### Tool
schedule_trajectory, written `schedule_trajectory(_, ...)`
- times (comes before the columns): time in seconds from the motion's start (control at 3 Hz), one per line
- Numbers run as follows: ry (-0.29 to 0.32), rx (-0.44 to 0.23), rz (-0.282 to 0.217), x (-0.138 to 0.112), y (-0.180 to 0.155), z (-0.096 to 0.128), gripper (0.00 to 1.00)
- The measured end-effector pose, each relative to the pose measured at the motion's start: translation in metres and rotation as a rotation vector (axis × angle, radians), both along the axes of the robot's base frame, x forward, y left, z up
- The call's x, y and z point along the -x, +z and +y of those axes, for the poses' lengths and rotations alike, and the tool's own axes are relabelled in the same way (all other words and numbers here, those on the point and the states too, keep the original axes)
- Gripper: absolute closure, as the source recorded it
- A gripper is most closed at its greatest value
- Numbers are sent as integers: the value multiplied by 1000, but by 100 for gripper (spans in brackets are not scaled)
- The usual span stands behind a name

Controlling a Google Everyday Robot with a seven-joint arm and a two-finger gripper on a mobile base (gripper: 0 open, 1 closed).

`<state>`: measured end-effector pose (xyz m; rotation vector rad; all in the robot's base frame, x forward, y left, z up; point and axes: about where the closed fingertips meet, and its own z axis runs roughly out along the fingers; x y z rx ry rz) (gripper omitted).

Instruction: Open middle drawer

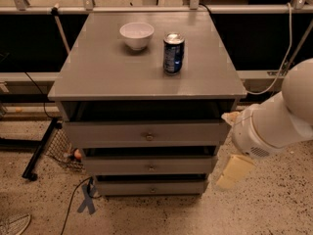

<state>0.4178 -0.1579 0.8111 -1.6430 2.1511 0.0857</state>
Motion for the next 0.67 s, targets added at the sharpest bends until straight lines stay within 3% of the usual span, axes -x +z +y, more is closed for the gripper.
schedule_trajectory(0.67,-12,-63,14,-22,-72,25,0)
